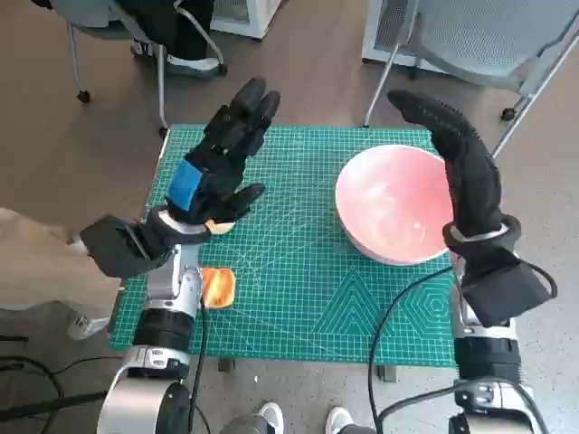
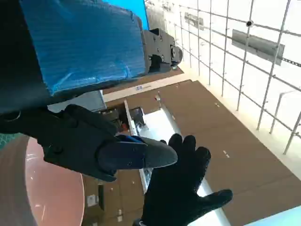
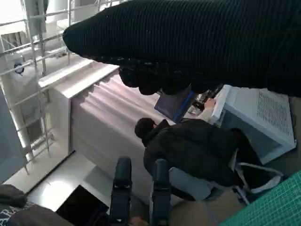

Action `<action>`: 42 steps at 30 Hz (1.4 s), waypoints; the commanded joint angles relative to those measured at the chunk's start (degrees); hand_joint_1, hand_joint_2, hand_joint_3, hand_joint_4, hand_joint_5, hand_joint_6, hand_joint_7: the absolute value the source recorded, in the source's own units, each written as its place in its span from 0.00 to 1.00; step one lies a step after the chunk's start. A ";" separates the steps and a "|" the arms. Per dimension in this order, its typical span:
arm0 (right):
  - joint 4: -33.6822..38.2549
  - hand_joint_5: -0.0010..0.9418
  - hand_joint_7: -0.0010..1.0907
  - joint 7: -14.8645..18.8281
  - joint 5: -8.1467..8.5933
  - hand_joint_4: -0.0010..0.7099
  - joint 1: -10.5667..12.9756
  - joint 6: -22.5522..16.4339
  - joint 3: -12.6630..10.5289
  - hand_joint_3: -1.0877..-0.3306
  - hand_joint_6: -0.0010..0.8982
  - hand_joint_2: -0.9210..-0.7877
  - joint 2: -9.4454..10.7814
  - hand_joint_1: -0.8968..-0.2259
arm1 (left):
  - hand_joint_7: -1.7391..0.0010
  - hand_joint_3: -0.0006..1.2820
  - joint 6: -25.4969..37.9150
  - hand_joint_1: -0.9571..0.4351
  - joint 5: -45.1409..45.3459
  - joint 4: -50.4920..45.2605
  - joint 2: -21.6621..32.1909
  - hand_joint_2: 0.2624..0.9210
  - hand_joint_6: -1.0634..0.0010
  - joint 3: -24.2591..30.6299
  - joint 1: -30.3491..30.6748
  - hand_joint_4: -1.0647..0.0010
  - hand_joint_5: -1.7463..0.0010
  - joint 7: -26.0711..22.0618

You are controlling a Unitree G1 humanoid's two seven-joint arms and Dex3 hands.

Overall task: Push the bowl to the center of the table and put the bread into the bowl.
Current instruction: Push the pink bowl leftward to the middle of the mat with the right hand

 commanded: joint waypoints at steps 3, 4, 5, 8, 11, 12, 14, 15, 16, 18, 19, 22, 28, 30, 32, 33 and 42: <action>0.57 0.01 0.39 -0.30 -0.48 0.23 1.38 0.04 0.10 0.35 0.00 0.00 0.09 0.25 | 1.00 0.26 -0.96 0.19 0.27 0.91 -0.27 1.00 0.86 -0.12 -1.64 0.98 1.00 0.22; 0.61 0.01 0.39 -0.29 -0.45 0.23 1.41 0.00 0.09 0.35 0.00 0.00 0.10 0.25 | 1.00 0.26 -0.99 0.19 0.26 0.96 -0.30 1.00 0.86 -0.12 -1.67 0.98 1.00 0.21; 0.66 0.01 0.39 -0.30 -0.45 0.23 1.41 -0.02 0.09 0.35 0.00 0.00 0.11 0.25 | 1.00 0.26 -1.01 0.19 0.25 1.02 -0.30 1.00 0.86 -0.11 -1.70 0.98 1.00 0.20; 0.78 0.01 0.39 -0.35 -0.45 0.23 1.35 0.03 0.10 0.35 0.00 0.00 0.20 0.25 | 0.99 0.26 -1.09 0.19 0.30 0.97 -0.38 1.00 0.86 -0.19 -1.73 0.98 1.00 0.27; 0.74 0.01 0.39 -0.40 -0.43 0.23 1.36 0.13 0.14 0.35 0.00 0.00 0.31 0.25 | 0.99 0.26 -1.13 0.19 0.43 0.75 -0.46 1.00 0.86 -0.30 -1.73 0.98 1.00 0.43; 0.70 0.01 0.39 -0.39 -0.41 0.23 1.37 0.18 0.15 0.35 0.00 0.00 0.34 0.25 | 0.99 0.26 -1.13 0.19 0.48 0.69 -0.48 1.00 0.86 -0.33 -1.74 0.98 1.00 0.49; 0.69 0.01 0.39 -0.30 -0.29 0.23 1.36 0.26 0.19 0.35 0.00 0.00 0.40 0.25 | 0.99 0.26 -1.13 0.18 0.54 0.68 -0.47 1.00 0.86 -0.35 -1.80 0.98 1.00 0.55; 0.70 0.00 0.39 -0.25 -0.22 0.23 1.35 0.30 0.21 0.35 0.00 0.00 0.43 0.25 | 0.99 0.26 -1.12 0.18 0.54 0.71 -0.45 1.00 0.86 -0.35 -1.83 0.98 1.00 0.56; 0.75 0.00 0.39 -0.15 -0.08 0.23 1.35 0.31 0.22 0.35 0.00 0.00 0.47 0.25 | 0.99 0.26 -1.13 0.18 0.52 0.83 -0.43 1.00 0.86 -0.34 -1.87 0.98 1.00 0.54; 0.82 0.00 0.39 0.00 0.10 0.23 1.34 0.28 0.23 0.35 0.00 0.00 0.53 0.25 | 0.99 0.26 -1.12 0.18 0.47 1.00 -0.38 1.00 0.86 -0.31 -1.92 0.98 1.00 0.51; 0.87 0.00 0.39 0.04 0.15 0.23 1.32 0.26 0.24 0.35 0.00 0.00 0.56 0.25 | 0.99 0.26 -1.11 0.18 0.44 1.07 -0.36 1.00 0.86 -0.30 -1.94 0.98 1.00 0.49; 0.84 0.00 0.39 0.18 0.24 0.22 1.31 0.21 0.28 0.35 0.00 0.00 0.64 0.25 | 0.99 0.25 -1.10 0.18 0.42 1.24 -0.32 1.00 0.86 -0.29 -1.99 0.98 1.00 0.48; 0.47 0.00 0.39 0.36 0.32 0.22 1.33 0.40 0.35 0.35 0.00 0.00 0.65 0.25 | 0.99 0.25 -1.00 0.18 0.39 1.36 -0.26 1.00 0.85 -0.33 -2.03 0.98 1.00 0.47; 0.40 0.00 0.39 0.34 0.29 0.22 1.32 0.45 0.35 0.35 0.00 0.00 0.63 0.25 | 0.99 0.25 -0.94 0.18 0.35 1.35 -0.25 1.00 0.85 -0.35 -2.03 0.98 1.00 0.44; 0.26 0.00 0.39 0.23 0.18 0.21 1.38 0.50 0.25 0.35 0.00 0.00 0.46 0.25 | 0.99 0.25 -0.66 0.18 0.39 0.87 -0.30 1.00 0.85 -0.48 -1.93 0.98 1.00 0.59; 0.21 0.00 0.39 0.22 0.19 0.21 1.44 0.48 0.15 0.35 0.00 0.00 0.29 0.25 | 0.99 0.26 -0.57 0.18 0.42 0.65 -0.31 1.00 0.86 -0.54 -1.86 0.98 1.00 0.67; 4.47 0.00 0.40 1.79 2.97 0.21 0.24 -1.06 -2.88 0.36 0.00 0.00 -2.89 0.24 | 0.99 0.26 -0.24 0.18 0.18 -0.01 -0.15 1.00 0.86 -0.74 -1.32 0.98 1.00 0.60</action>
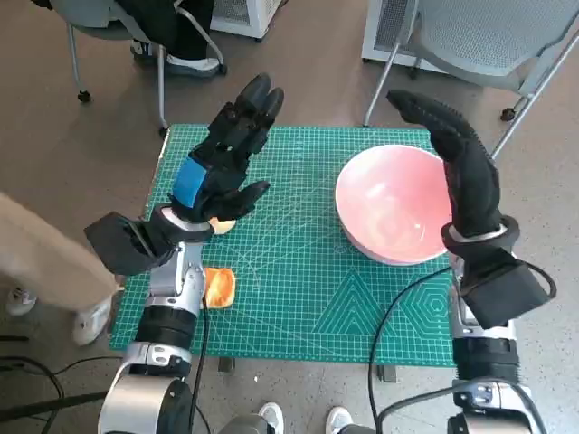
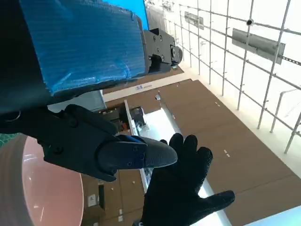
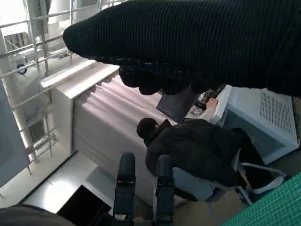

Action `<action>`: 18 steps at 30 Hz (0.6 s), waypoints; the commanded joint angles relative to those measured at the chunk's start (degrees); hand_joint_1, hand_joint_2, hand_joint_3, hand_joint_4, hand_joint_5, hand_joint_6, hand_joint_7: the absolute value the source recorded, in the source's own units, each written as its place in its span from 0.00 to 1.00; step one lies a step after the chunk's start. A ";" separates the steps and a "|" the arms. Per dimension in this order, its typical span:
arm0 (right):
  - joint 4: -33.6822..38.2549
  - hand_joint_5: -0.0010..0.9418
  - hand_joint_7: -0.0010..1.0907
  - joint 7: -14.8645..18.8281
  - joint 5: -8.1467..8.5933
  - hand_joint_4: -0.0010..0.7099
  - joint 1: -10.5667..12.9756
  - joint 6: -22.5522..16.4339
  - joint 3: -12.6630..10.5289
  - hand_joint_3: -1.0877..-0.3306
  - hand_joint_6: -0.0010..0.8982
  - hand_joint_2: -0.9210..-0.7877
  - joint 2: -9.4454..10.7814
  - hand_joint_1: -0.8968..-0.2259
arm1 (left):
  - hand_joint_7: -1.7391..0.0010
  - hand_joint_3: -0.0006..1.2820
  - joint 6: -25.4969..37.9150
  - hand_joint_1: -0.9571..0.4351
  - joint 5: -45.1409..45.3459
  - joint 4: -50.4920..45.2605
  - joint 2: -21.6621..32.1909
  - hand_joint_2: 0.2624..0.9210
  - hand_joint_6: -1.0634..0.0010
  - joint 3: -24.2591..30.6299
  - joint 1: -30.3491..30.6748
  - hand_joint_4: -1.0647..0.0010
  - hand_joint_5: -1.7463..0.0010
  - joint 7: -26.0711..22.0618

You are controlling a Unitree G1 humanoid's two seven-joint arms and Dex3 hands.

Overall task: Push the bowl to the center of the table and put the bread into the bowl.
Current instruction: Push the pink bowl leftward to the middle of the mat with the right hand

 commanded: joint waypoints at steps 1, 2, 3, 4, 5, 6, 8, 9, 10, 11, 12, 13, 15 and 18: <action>4.12 0.00 0.40 1.34 2.12 0.21 0.03 -0.73 -2.34 0.36 0.00 0.00 -2.51 0.24 | 0.99 0.26 0.14 0.18 -0.09 -0.95 0.05 1.00 0.86 -0.02 -0.40 0.98 1.00 0.01; 4.86 0.00 0.40 1.43 2.35 0.22 -0.19 -1.01 -2.66 0.37 0.00 0.00 -2.81 0.24 | 0.99 0.26 0.12 0.18 -0.10 -0.93 0.07 1.00 0.86 -0.01 -0.36 0.98 1.00 -0.01; 5.91 0.00 0.40 1.37 2.53 0.22 -0.49 -1.31 -3.09 0.37 0.00 0.00 -3.20 0.25 | 0.99 0.26 0.06 0.18 -0.09 -0.89 0.09 1.00 0.86 0.01 -0.34 0.98 1.00 -0.02; 6.71 0.01 0.40 1.35 2.66 0.22 -0.73 -1.57 -3.39 0.37 0.00 0.00 -3.46 0.25 | 0.99 0.26 0.03 0.18 -0.08 -0.87 0.10 1.00 0.86 0.01 -0.32 0.98 1.00 -0.03; 7.98 0.01 0.40 1.13 2.80 0.22 -1.02 -1.88 -3.95 0.36 0.00 0.00 -3.89 0.26 | 0.99 0.26 -0.02 0.18 -0.08 -0.84 0.12 1.00 0.86 0.02 -0.28 0.98 1.00 -0.05; 8.92 0.01 0.40 1.00 2.92 0.22 -1.24 -2.14 -4.34 0.36 0.01 0.00 -4.19 0.26 | 0.99 0.26 -0.05 0.18 -0.08 -0.83 0.12 1.00 0.86 0.02 -0.26 0.98 1.00 -0.06; 11.06 0.01 0.40 0.60 3.11 0.22 -1.77 -2.58 -5.19 0.36 0.01 0.00 -4.74 0.26 | 0.99 0.26 -0.01 0.18 -0.04 -1.02 0.09 1.00 0.86 -0.04 -0.18 0.98 1.00 0.02; 12.25 0.01 0.40 0.27 3.11 0.23 -2.10 -2.78 -5.59 0.36 0.01 0.00 -4.97 0.26 | 0.99 0.26 0.03 0.18 -0.05 -1.08 0.08 1.00 0.86 -0.06 -0.14 0.98 1.00 0.04; 13.18 0.01 0.40 0.09 3.10 0.23 -2.38 -3.02 -5.89 0.35 0.01 0.00 -5.13 0.26 | 0.99 0.26 0.05 0.18 -0.04 -1.13 0.07 1.00 0.86 -0.07 -0.11 0.98 1.00 0.06; 14.59 0.01 0.39 -0.22 3.20 0.23 -2.79 -3.07 -6.34 0.35 0.01 0.00 -5.30 0.26 | 0.99 0.26 0.06 0.18 -0.07 -1.16 0.05 1.00 0.86 -0.08 -0.06 0.98 1.00 0.05; 15.66 0.01 0.39 -0.39 3.28 0.23 -3.12 -3.18 -6.68 0.36 0.01 0.00 -5.42 0.26 | 0.99 0.26 0.08 0.18 -0.08 -1.20 0.03 1.00 0.86 -0.09 -0.02 0.98 1.00 0.04; 17.08 0.01 0.39 -0.58 3.47 0.23 -3.55 -3.16 -7.06 0.36 0.01 0.00 -5.51 0.25 | 0.99 0.26 0.07 0.18 -0.07 -1.21 0.01 1.00 0.86 -0.10 0.02 0.98 1.00 0.03; 19.37 0.01 0.39 -0.79 3.82 0.23 -4.22 -3.16 -7.63 0.37 0.01 0.00 -5.59 0.25 | 0.99 0.26 0.03 0.18 -0.01 -1.27 -0.03 1.00 0.86 -0.13 0.13 0.98 1.00 0.07; 23.00 0.01 0.38 -1.16 4.18 0.23 -5.28 -2.90 -8.51 0.37 0.01 0.00 -5.65 0.24 | 0.99 0.26 -0.06 0.18 0.14 -1.35 -0.02 1.00 0.86 -0.16 0.26 0.98 1.00 0.18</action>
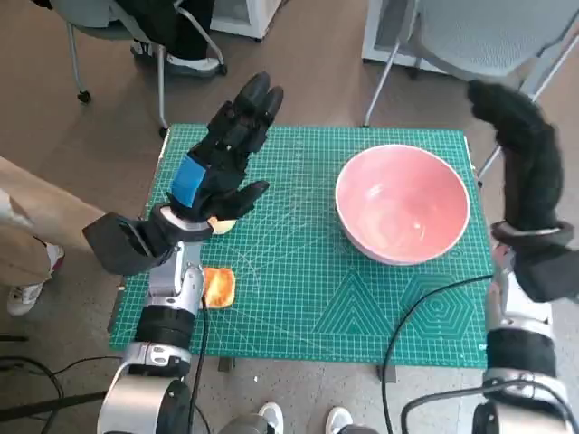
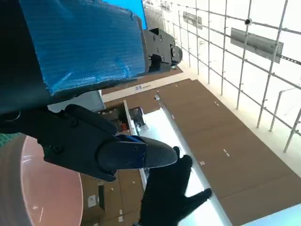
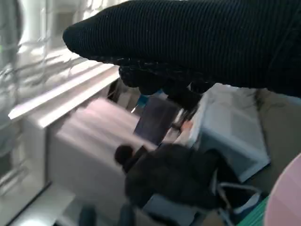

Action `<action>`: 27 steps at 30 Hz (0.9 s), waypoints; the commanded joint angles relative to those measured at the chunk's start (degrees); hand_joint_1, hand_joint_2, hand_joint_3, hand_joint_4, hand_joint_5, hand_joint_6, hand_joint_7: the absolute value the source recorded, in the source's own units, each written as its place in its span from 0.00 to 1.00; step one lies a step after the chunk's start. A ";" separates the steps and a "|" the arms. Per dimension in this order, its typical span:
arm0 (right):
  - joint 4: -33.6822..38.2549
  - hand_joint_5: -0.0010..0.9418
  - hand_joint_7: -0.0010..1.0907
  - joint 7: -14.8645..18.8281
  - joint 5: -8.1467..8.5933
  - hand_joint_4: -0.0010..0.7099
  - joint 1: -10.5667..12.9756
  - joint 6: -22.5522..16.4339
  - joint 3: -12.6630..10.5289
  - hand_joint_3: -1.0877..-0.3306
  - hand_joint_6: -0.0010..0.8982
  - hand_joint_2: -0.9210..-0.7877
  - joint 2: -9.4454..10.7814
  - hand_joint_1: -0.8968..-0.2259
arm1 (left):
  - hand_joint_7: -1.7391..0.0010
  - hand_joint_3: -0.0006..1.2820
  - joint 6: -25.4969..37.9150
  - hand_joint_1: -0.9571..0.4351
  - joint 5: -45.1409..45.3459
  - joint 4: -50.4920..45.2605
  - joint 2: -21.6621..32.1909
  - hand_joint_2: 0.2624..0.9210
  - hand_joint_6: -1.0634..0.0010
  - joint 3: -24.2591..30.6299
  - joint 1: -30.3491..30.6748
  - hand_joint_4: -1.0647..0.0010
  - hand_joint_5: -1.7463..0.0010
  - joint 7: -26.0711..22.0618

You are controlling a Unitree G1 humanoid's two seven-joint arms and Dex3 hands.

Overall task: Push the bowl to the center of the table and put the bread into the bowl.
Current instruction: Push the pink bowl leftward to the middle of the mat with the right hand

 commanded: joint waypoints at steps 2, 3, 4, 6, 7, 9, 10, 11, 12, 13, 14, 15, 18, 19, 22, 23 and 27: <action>7.58 0.01 0.38 -0.97 0.91 0.23 -1.76 1.01 -1.71 0.38 0.01 0.00 0.00 0.25 | 0.99 0.26 -0.08 0.18 0.22 -0.72 -0.11 1.00 0.86 -0.16 0.34 0.98 1.00 0.23; 8.70 0.01 0.38 -1.03 1.02 0.23 -2.13 1.24 -1.99 0.38 0.02 0.00 0.02 0.25 | 0.99 0.26 -0.08 0.18 0.24 -0.79 -0.10 1.00 0.86 -0.17 0.41 0.98 1.00 0.24; 9.56 0.01 0.38 -1.06 1.07 0.23 -2.44 1.33 -2.20 0.38 0.02 0.00 0.03 0.25 | 0.99 0.26 -0.07 0.18 0.25 -0.83 -0.09 1.00 0.86 -0.18 0.45 0.98 1.00 0.26; 11.57 0.00 0.37 -1.48 1.00 0.23 -3.16 1.84 -2.53 0.37 0.02 0.00 0.06 0.26 | 0.99 0.26 -0.19 0.18 0.28 -0.68 -0.05 1.00 0.86 -0.13 0.52 0.98 1.00 0.22; 12.45 0.00 0.37 -1.65 0.98 0.23 -3.45 2.06 -2.68 0.37 0.02 0.00 0.09 0.26 | 0.99 0.26 -0.26 0.18 0.28 -0.60 -0.02 1.00 0.86 -0.10 0.56 0.98 1.00 0.18; 14.00 0.00 0.37 -1.63 1.08 0.23 -3.93 2.47 -3.07 0.37 0.02 0.00 0.10 0.27 | 0.99 0.26 -0.34 0.18 0.28 -0.55 0.02 1.00 0.86 -0.07 0.66 0.98 1.00 0.13; 14.69 0.00 0.36 -1.55 1.16 0.22 -4.15 2.67 -3.26 0.37 0.02 0.00 0.10 0.27 | 0.99 0.26 -0.37 0.18 0.28 -0.53 0.04 1.00 0.86 -0.05 0.69 0.98 1.00 0.10; 15.52 0.00 0.36 -1.48 1.25 0.22 -4.40 3.04 -3.46 0.37 0.02 0.00 0.06 0.27 | 0.99 0.26 -0.39 0.18 0.28 -0.51 0.07 1.00 0.85 -0.03 0.74 0.98 1.00 0.08; 16.12 0.00 0.36 -1.42 1.29 0.21 -4.60 3.26 -3.60 0.37 0.02 0.00 0.03 0.27 | 0.99 0.26 -0.41 0.18 0.27 -0.49 0.09 1.00 0.85 -0.01 0.78 0.98 1.00 0.06; 16.84 0.00 0.36 -1.44 1.24 0.21 -4.81 3.59 -3.71 0.37 0.02 0.00 -0.01 0.27 | 0.99 0.26 -0.42 0.18 0.25 -0.46 0.14 1.00 0.85 0.02 0.81 0.98 1.00 0.04; 17.36 0.00 0.36 -1.42 1.19 0.21 -4.96 3.78 -3.82 0.37 0.02 0.00 -0.04 0.27 | 0.99 0.25 -0.43 0.18 0.24 -0.49 0.16 1.00 0.85 0.04 0.87 0.98 1.00 0.02; 18.06 0.00 0.35 -1.53 1.06 0.21 -5.11 4.13 -3.90 0.37 0.03 0.00 -0.07 0.26 | 0.99 0.25 -0.47 0.18 0.25 -0.52 0.20 1.00 0.85 0.06 0.94 0.97 1.00 0.02; 19.50 0.00 0.35 -1.68 0.86 0.20 -5.40 4.88 -4.09 0.36 0.03 0.00 -0.07 0.26 | 0.99 0.25 -0.53 0.18 0.27 -0.69 0.27 1.00 0.85 0.07 1.15 0.97 1.00 0.02; 20.00 0.00 0.34 -1.68 0.86 0.20 -5.48 5.23 -4.16 0.36 0.03 0.00 -0.07 0.25 | 0.99 0.25 -0.53 0.18 0.25 -0.76 0.31 1.00 0.85 0.08 1.24 0.97 1.00 0.01; 21.33 0.00 0.34 -1.54 0.88 0.20 -5.62 6.15 -4.38 0.37 0.04 0.00 -0.10 0.23 | 0.99 0.25 -0.43 0.18 0.19 -0.93 0.43 1.00 0.85 0.12 1.39 0.97 1.00 -0.01; 21.77 0.00 0.34 -1.48 0.88 0.20 -5.67 6.50 -4.46 0.37 0.05 0.00 -0.13 0.23 | 0.99 0.25 -0.40 0.18 0.20 -1.00 0.49 1.00 0.85 0.13 1.45 0.97 1.00 0.01; 23.00 0.00 0.29 -1.28 0.84 0.20 -5.75 7.66 -4.75 0.37 0.08 0.00 -0.20 0.22 | 0.99 0.25 -0.34 0.18 0.14 -1.15 0.67 1.00 0.85 0.20 1.69 0.97 1.00 -0.04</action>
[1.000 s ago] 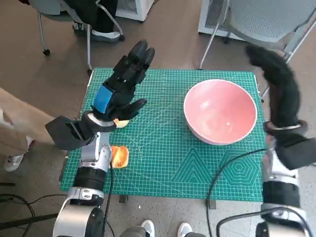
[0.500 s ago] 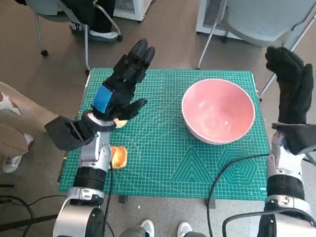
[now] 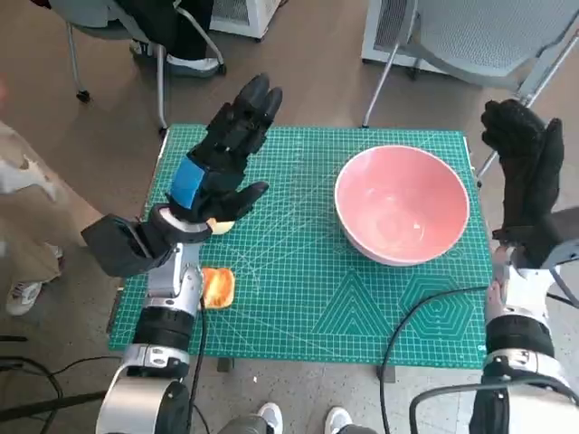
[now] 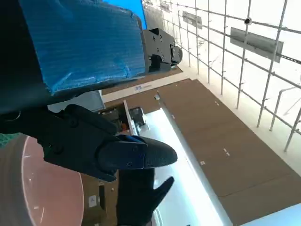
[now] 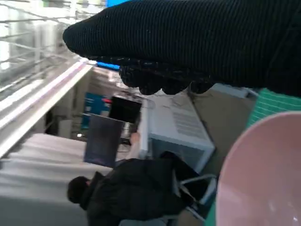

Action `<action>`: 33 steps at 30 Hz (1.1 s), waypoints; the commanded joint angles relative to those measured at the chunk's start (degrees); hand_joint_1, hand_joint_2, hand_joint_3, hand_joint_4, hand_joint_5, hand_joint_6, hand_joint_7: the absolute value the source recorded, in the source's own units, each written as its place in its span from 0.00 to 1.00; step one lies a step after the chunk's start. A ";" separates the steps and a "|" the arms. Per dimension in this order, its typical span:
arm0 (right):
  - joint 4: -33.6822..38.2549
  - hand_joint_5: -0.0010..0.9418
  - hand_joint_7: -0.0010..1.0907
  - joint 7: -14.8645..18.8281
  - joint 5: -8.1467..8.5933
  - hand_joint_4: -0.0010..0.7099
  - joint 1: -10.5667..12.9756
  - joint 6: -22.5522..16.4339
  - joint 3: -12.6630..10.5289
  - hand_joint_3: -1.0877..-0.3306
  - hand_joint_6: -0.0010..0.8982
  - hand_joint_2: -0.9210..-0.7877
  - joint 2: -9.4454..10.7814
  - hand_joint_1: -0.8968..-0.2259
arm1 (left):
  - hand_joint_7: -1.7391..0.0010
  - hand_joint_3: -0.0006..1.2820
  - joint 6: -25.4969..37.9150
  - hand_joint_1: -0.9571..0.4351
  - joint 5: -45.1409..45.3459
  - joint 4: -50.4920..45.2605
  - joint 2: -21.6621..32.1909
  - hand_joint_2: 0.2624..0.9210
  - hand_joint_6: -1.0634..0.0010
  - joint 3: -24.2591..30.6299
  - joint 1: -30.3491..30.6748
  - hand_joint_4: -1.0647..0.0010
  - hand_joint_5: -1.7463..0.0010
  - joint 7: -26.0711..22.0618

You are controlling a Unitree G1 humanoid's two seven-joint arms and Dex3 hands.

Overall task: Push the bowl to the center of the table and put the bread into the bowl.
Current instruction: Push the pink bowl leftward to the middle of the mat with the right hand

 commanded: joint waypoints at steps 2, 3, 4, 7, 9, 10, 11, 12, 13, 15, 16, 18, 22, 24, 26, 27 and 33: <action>2.85 0.00 0.29 0.20 0.51 0.21 0.26 3.07 -0.68 0.37 0.08 0.00 -0.10 0.23 | 0.99 0.25 -0.22 0.18 -0.11 -0.87 0.64 1.00 0.85 0.28 1.16 0.97 1.00 -0.17; 3.07 0.00 0.28 0.30 0.54 0.21 0.25 3.35 -0.79 0.37 0.09 0.00 -0.12 0.24 | 0.99 0.25 -0.18 0.18 -0.16 -0.89 0.69 1.00 0.84 0.31 1.22 0.96 1.00 -0.21; 3.32 0.00 0.28 0.35 0.54 0.21 0.26 3.74 -0.89 0.37 0.09 0.00 -0.13 0.24 | 0.99 0.25 -0.14 0.18 -0.23 -0.89 0.74 1.00 0.84 0.35 1.27 0.96 1.00 -0.27; 4.19 0.01 0.27 0.41 0.47 0.22 0.32 5.17 -1.12 0.37 0.10 0.00 -0.25 0.26 | 0.99 0.25 -0.07 0.18 -0.32 -0.94 0.89 1.00 0.84 0.43 1.44 0.96 1.00 -0.31; 4.61 0.01 0.27 0.51 0.39 0.22 0.32 5.96 -1.22 0.36 0.10 0.00 -0.32 0.27 | 0.99 0.25 -0.01 0.18 -0.33 -1.00 0.96 1.00 0.84 0.43 1.51 0.96 0.99 -0.26; 4.77 0.01 0.26 0.56 0.35 0.22 0.31 6.29 -1.26 0.37 0.10 0.00 -0.35 0.27 | 0.99 0.25 0.02 0.18 -0.33 -1.03 0.99 1.00 0.84 0.42 1.54 0.96 0.99 -0.25; 5.02 0.01 0.26 0.60 0.23 0.22 0.33 6.86 -1.23 0.37 0.10 0.00 -0.41 0.28 | 0.99 0.25 0.07 0.18 -0.34 -1.09 1.03 1.00 0.84 0.42 1.59 0.96 0.99 -0.23; 5.19 0.01 0.26 0.61 0.14 0.22 0.34 7.25 -1.20 0.38 0.10 0.00 -0.43 0.27 | 0.99 0.25 0.10 0.18 -0.36 -1.15 1.06 1.00 0.84 0.43 1.64 0.96 0.99 -0.23; 5.39 0.00 0.26 0.60 0.00 0.22 0.40 7.70 -1.13 0.38 0.10 0.00 -0.47 0.27 | 0.99 0.25 0.13 0.18 -0.34 -1.21 1.09 1.00 0.84 0.42 1.69 0.96 0.99 -0.19; 5.67 0.00 0.25 0.56 -0.19 0.22 0.50 8.39 -1.04 0.39 0.11 0.00 -0.51 0.28 | 0.99 0.25 0.18 0.18 -0.32 -1.39 1.16 1.00 0.84 0.40 1.80 0.96 0.99 -0.12; 5.77 0.00 0.25 0.55 -0.26 0.22 0.54 8.66 -1.01 0.39 0.11 0.00 -0.52 0.29 | 0.99 0.25 0.21 0.18 -0.30 -1.47 1.19 1.00 0.84 0.39 1.84 0.96 1.00 -0.09; 6.09 0.00 0.24 0.59 -0.41 0.21 0.65 9.41 -0.96 0.39 0.11 0.00 -0.60 0.30 | 0.99 0.25 0.22 0.18 -0.34 -1.50 1.29 1.00 0.84 0.43 1.93 0.96 1.00 -0.15; 6.53 0.00 0.23 0.39 -0.69 0.20 0.95 10.76 -0.96 0.40 0.11 0.00 -0.65 0.32 | 0.99 0.25 0.39 0.18 -0.46 -1.74 1.48 1.00 0.84 0.48 2.13 0.96 1.00 -0.22; 6.66 0.00 0.23 0.30 -0.66 0.20 1.04 11.39 -1.06 0.40 0.12 0.00 -0.62 0.32 | 0.99 0.25 0.45 0.18 -0.43 -1.95 1.54 1.00 0.84 0.46 2.24 0.96 1.00 -0.13; 6.73 0.00 0.22 0.25 -0.55 0.20 1.12 11.89 -1.20 0.41 0.12 0.00 -0.55 0.32 | 0.99 0.25 0.48 0.18 -0.37 -2.19 1.64 1.00 0.84 0.43 2.37 0.95 1.00 -0.03; 6.78 0.00 0.22 0.17 -0.50 0.20 1.18 12.12 -1.27 0.41 0.12 0.00 -0.49 0.32 | 0.99 0.25 0.52 0.18 -0.35 -2.33 1.70 1.00 0.84 0.41 2.43 0.95 1.00 0.03; 7.18 0.00 0.21 -0.92 -1.05 0.21 1.56 13.11 -1.03 0.41 0.12 0.00 -0.36 0.30 | 0.99 0.25 0.97 0.18 -0.37 -3.14 2.00 1.00 0.84 0.38 2.79 0.95 1.00 0.27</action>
